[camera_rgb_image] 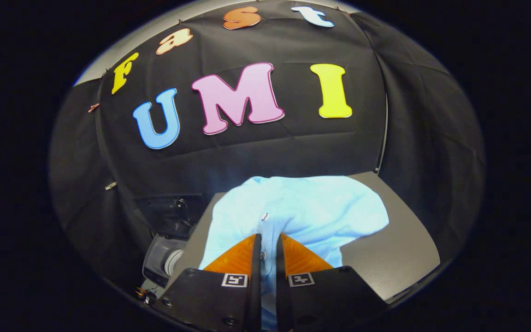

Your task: Put the clothes into the washing machine and then close the washing machine lid.

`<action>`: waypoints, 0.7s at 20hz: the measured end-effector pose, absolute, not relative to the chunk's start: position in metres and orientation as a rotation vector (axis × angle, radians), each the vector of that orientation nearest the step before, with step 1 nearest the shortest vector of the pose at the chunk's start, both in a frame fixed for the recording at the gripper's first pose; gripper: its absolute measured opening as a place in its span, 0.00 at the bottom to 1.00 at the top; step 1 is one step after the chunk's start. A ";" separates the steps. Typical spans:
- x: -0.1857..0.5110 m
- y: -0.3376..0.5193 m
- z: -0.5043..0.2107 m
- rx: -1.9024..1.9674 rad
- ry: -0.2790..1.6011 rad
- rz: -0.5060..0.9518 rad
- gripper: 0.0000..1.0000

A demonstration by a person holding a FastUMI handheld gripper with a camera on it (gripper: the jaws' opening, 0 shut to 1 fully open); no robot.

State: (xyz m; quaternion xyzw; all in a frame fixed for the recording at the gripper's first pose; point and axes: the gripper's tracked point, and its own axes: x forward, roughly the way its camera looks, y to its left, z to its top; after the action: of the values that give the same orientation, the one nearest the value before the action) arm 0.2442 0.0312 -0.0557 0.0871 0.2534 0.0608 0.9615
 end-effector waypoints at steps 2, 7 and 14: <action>0.246 0.063 -0.034 0.193 0.469 0.149 0.17; 0.248 0.166 -0.003 0.238 0.413 0.257 0.17; 0.241 0.314 0.002 0.292 0.401 0.463 0.17</action>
State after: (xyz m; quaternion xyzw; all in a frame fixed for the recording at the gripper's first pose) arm 0.2410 0.3137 0.0020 0.1430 0.1965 0.2269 0.9431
